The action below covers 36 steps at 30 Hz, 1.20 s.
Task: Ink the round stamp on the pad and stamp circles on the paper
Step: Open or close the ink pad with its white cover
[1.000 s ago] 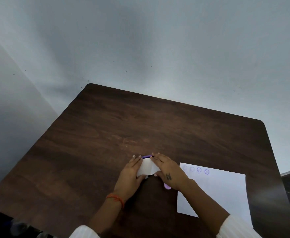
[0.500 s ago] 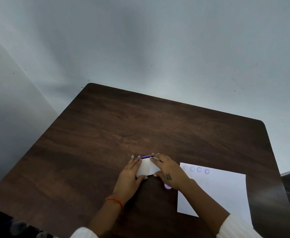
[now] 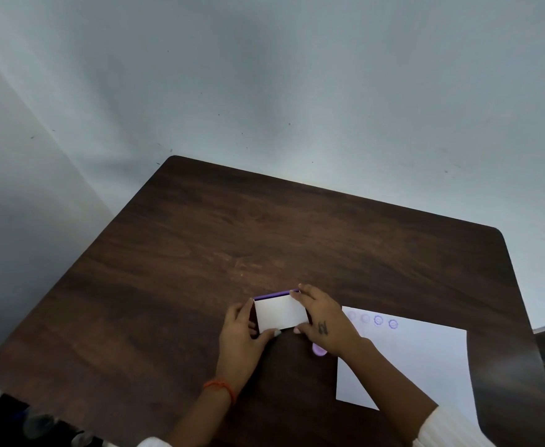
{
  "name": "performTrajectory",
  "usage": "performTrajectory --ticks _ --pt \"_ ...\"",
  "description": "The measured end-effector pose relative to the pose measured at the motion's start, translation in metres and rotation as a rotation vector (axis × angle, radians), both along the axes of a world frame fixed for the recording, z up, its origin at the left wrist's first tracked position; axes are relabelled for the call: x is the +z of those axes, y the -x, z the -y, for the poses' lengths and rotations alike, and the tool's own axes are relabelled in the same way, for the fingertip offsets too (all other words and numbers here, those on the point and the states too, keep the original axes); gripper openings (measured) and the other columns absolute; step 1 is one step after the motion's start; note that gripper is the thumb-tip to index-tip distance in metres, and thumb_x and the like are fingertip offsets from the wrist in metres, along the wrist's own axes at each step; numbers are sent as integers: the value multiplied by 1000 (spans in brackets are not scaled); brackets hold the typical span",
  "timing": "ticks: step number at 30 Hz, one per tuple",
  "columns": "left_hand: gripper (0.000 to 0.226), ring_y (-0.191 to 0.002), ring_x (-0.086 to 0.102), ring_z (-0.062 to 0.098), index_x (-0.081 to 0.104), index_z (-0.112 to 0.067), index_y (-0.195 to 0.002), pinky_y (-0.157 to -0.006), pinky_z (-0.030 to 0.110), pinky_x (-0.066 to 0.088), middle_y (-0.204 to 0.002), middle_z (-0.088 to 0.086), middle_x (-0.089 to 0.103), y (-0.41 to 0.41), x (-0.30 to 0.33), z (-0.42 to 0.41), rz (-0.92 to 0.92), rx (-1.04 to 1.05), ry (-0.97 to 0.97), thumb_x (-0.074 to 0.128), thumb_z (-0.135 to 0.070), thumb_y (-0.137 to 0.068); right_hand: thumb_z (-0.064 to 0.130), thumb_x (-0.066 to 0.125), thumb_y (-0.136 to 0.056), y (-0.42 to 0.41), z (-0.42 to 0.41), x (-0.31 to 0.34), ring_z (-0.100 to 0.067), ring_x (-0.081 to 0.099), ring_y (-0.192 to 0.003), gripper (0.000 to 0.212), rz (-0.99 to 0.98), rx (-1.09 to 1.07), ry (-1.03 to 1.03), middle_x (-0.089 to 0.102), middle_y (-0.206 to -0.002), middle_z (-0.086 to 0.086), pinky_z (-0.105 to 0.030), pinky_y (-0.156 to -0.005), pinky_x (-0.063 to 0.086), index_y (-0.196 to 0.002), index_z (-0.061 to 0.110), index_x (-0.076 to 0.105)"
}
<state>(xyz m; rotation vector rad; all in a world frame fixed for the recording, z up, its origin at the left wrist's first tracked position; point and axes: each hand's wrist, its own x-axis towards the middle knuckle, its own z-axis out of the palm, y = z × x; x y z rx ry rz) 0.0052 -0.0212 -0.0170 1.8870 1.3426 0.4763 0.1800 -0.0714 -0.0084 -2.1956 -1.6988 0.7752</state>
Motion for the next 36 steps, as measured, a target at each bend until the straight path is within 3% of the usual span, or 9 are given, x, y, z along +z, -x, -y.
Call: performTrajectory --ticks 3,7,16,24,30,36 --pt "46 -80 60 9 57 -15 -120 -76 23 52 -114 5 59 -4 5 1 46 82 47 71 -26 -78 22 68 -80 0 1 1 -20 33 -135 69 -24 -62 -11 36 -149 -4 -30 -111 28 -139 18 34" --pt "35 -92 59 15 60 -14 -118 -81 23 46 -116 9 62 -7 8 -2 28 118 73 65 -20 -84 20 67 -82 2 0 1 -21 34 -135 64 -24 -85 11 37 -149 -4 -30 -112 28 -138 16 37" --pt "32 -102 61 18 61 -13 -116 -88 27 47 -119 8 64 -7 7 -3 36 192 146 64 -16 -84 20 66 -83 1 0 3 -18 32 -137 58 -8 -65 -9 36 -150 -2 -28 -113 24 -135 14 40" --pt "30 -104 62 21 62 -11 -114 -95 41 51 -116 10 66 -10 7 -8 38 230 256 64 -12 -84 21 67 -82 2 -3 7 -19 32 -136 60 -7 -57 27 36 -149 -3 -31 -114 25 -136 14 40" --pt "49 -104 60 25 50 -15 -128 -88 45 55 -122 12 56 -12 7 -18 -1 156 256 65 -8 -82 24 71 -78 -1 -10 13 -23 33 -134 75 -3 -29 73 34 -149 -7 -34 -112 30 -140 14 30" --pt "48 -105 56 26 52 -17 -126 -91 43 53 -122 12 52 -14 10 -29 -110 48 190 68 -14 -80 22 73 -76 -4 -16 19 -23 37 -131 71 -4 -4 103 36 -146 -6 -35 -109 34 -137 13 37"
